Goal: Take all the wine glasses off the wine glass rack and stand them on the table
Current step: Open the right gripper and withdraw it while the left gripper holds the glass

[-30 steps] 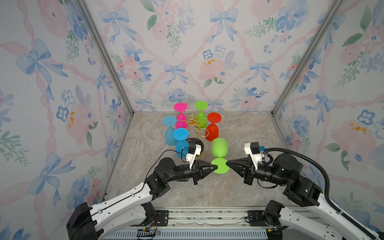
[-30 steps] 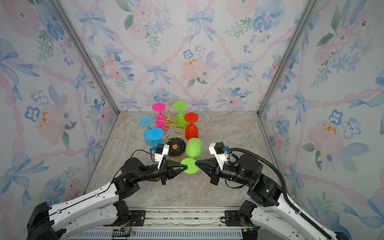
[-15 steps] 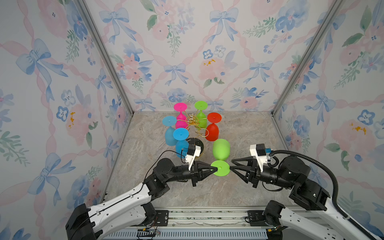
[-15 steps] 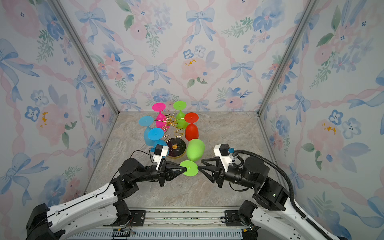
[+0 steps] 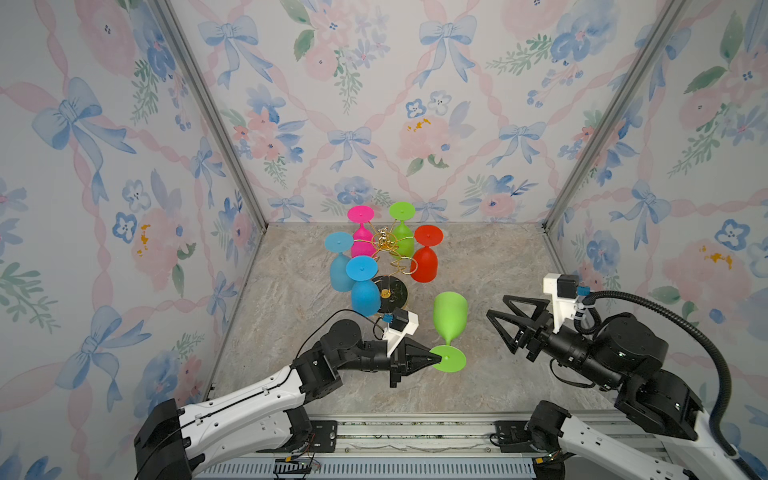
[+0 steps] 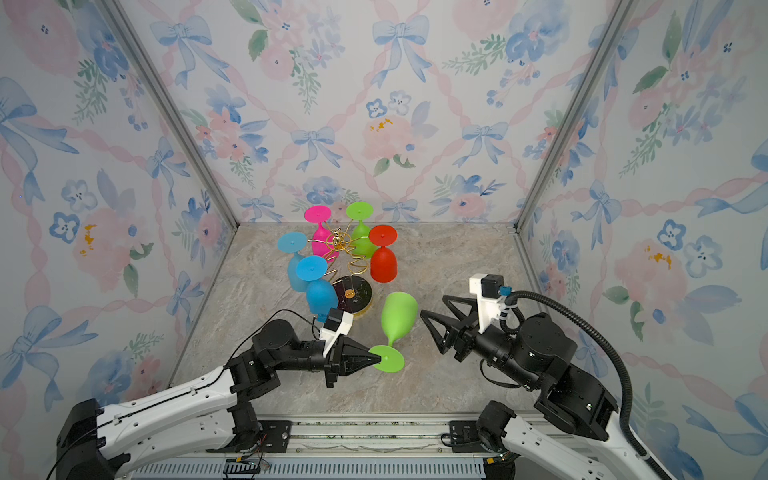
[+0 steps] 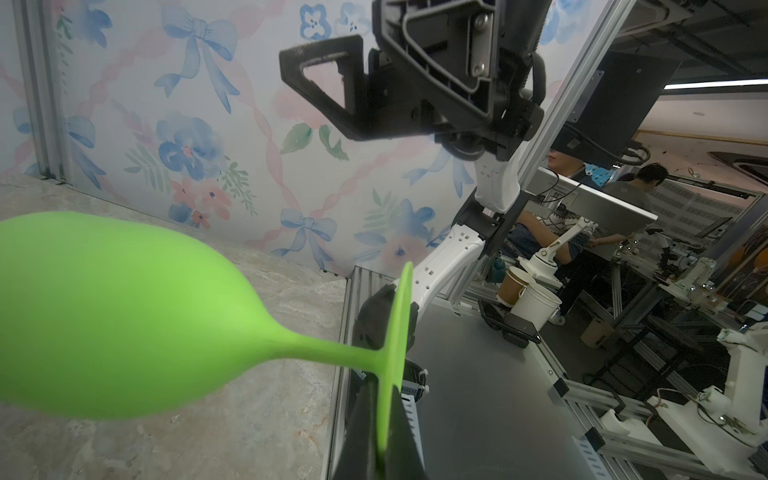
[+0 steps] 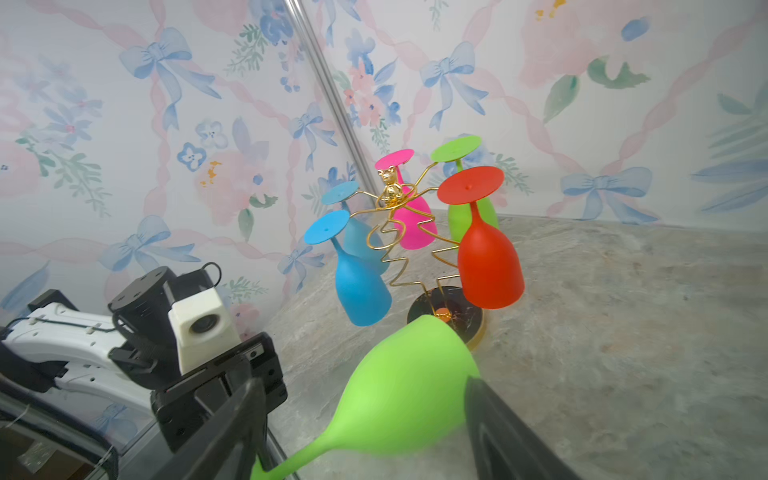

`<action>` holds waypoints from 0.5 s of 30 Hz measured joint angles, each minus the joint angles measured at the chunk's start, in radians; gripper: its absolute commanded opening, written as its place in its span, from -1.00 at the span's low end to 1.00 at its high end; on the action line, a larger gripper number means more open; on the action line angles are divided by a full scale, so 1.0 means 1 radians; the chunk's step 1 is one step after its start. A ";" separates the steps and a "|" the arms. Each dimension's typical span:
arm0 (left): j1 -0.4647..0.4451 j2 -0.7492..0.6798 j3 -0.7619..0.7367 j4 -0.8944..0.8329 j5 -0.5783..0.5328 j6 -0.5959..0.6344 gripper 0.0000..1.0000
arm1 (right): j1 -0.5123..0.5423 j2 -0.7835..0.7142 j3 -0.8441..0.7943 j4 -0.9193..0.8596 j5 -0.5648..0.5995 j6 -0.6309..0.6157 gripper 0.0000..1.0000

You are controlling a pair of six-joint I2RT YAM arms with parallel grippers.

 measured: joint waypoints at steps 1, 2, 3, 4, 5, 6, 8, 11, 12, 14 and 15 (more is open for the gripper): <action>-0.020 0.024 0.031 -0.046 -0.023 0.039 -1.00 | -0.001 0.010 0.013 -0.024 0.026 0.009 0.66; -0.039 0.049 0.061 -0.085 -0.048 0.078 -1.00 | -0.005 0.024 0.029 -0.051 0.053 0.020 0.67; -0.058 0.074 0.093 -0.119 -0.079 0.119 -1.00 | -0.013 0.041 0.045 -0.079 0.075 0.031 0.67; -0.071 0.090 0.111 -0.139 -0.106 0.152 -1.00 | -0.023 0.060 0.058 -0.106 0.089 0.042 0.67; -0.083 0.105 0.126 -0.161 -0.142 0.189 -1.00 | -0.038 0.084 0.074 -0.135 0.101 0.053 0.68; -0.093 0.114 0.134 -0.176 -0.178 0.222 -1.00 | -0.059 0.109 0.088 -0.163 0.106 0.064 0.68; -0.113 0.127 0.140 -0.202 -0.263 0.292 -1.00 | -0.116 0.159 0.109 -0.215 0.096 0.083 0.68; -0.170 0.139 0.140 -0.229 -0.452 0.412 -1.00 | -0.249 0.216 0.123 -0.267 0.017 0.105 0.68; -0.196 0.143 0.140 -0.232 -0.513 0.455 -1.00 | -0.301 0.232 0.125 -0.275 -0.026 0.113 0.67; -0.253 0.151 0.140 -0.232 -0.630 0.535 -1.00 | -0.402 0.258 0.126 -0.280 -0.110 0.126 0.64; -0.279 0.157 0.140 -0.231 -0.686 0.575 -1.00 | -0.454 0.270 0.127 -0.280 -0.158 0.134 0.62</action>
